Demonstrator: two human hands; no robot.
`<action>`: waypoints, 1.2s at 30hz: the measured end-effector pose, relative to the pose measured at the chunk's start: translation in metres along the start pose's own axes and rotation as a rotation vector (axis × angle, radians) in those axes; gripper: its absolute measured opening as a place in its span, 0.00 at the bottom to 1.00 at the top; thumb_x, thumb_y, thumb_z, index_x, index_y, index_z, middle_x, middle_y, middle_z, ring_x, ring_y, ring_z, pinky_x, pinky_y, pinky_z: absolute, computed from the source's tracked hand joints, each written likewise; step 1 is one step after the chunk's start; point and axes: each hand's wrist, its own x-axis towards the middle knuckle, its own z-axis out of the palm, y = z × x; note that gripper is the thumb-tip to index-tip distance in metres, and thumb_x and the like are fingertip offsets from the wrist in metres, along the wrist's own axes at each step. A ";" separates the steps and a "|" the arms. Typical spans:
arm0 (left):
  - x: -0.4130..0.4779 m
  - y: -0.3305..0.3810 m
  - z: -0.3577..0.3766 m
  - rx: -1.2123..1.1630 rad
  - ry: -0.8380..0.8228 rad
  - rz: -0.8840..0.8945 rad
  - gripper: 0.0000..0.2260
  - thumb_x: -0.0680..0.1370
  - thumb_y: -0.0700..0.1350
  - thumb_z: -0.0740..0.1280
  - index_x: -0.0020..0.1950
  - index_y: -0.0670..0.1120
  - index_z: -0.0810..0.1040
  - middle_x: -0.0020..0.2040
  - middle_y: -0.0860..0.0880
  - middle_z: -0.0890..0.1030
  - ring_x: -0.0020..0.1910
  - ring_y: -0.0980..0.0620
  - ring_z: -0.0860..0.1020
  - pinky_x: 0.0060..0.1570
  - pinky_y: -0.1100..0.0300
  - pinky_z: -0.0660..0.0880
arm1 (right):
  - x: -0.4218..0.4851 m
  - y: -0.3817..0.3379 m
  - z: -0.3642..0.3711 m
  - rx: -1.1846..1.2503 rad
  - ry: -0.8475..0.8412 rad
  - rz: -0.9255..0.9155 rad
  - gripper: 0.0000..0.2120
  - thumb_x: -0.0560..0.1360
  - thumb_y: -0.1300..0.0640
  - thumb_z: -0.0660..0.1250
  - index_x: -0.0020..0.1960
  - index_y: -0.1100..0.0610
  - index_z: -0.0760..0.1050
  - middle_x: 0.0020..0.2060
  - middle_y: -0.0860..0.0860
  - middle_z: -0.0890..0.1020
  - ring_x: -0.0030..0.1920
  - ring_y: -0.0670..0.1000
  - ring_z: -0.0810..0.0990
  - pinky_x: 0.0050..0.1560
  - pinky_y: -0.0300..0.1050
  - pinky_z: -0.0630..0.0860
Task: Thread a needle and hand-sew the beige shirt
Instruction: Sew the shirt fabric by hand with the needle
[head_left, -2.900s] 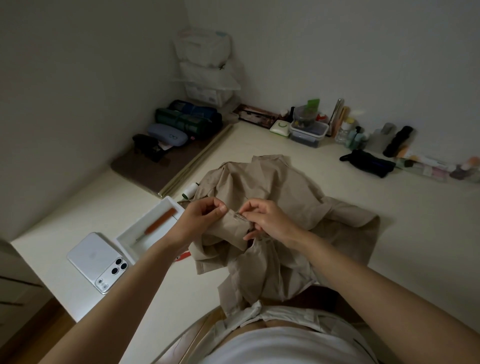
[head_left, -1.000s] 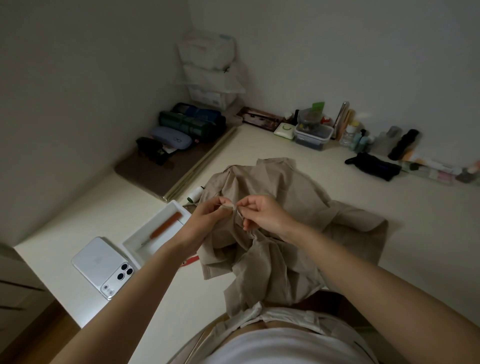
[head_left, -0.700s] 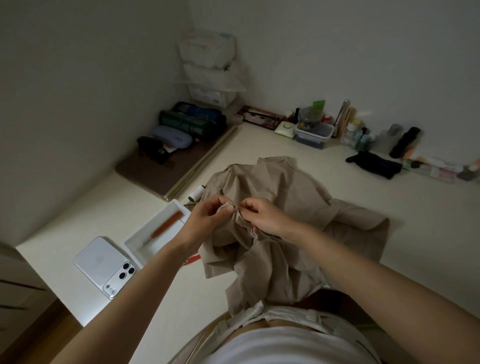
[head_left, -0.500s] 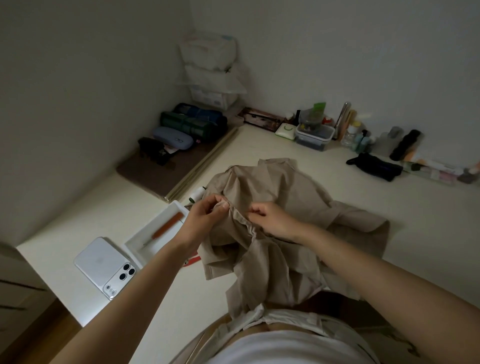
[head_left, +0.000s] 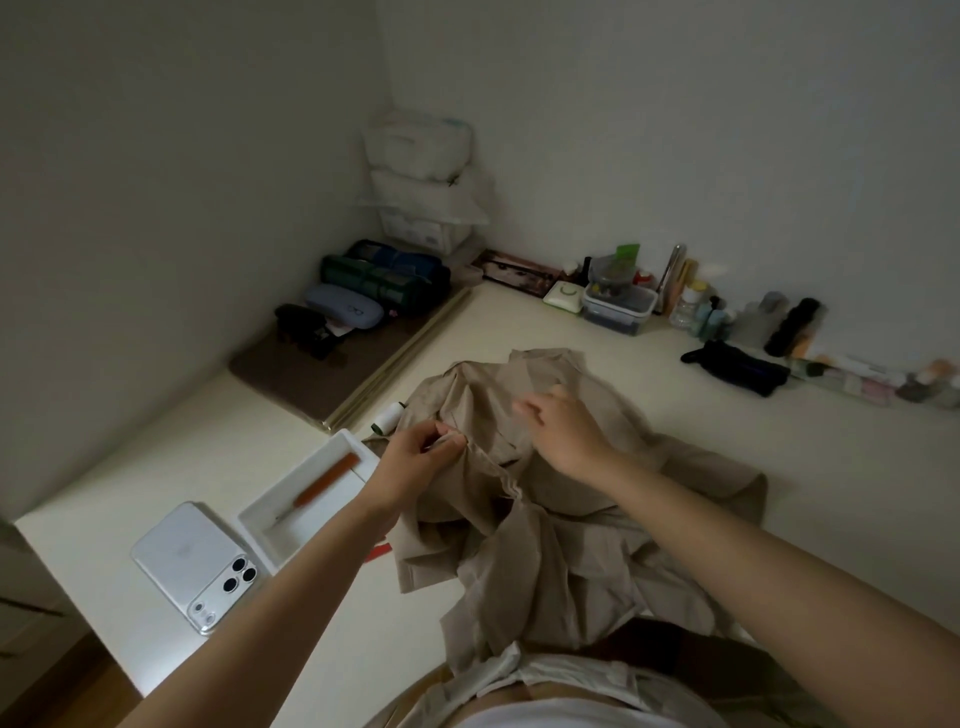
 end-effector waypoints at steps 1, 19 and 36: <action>0.001 0.001 0.001 0.012 0.005 0.005 0.06 0.79 0.46 0.64 0.48 0.45 0.78 0.45 0.49 0.80 0.45 0.53 0.78 0.41 0.68 0.73 | -0.001 -0.010 0.002 0.107 -0.022 -0.019 0.16 0.82 0.49 0.54 0.58 0.55 0.77 0.53 0.53 0.77 0.59 0.52 0.73 0.61 0.46 0.69; 0.003 -0.007 0.003 0.277 -0.016 0.038 0.02 0.78 0.43 0.66 0.50 0.46 0.75 0.43 0.51 0.77 0.41 0.54 0.76 0.38 0.69 0.73 | -0.024 -0.061 0.012 0.716 0.150 -0.203 0.03 0.79 0.64 0.60 0.48 0.61 0.73 0.37 0.48 0.80 0.42 0.45 0.80 0.49 0.34 0.76; -0.001 0.021 -0.017 -0.520 -0.263 0.165 0.10 0.77 0.44 0.61 0.42 0.45 0.81 0.34 0.48 0.75 0.37 0.51 0.75 0.52 0.54 0.73 | 0.010 0.050 0.015 0.405 0.230 0.359 0.12 0.79 0.64 0.55 0.41 0.53 0.72 0.33 0.49 0.76 0.41 0.53 0.77 0.50 0.52 0.76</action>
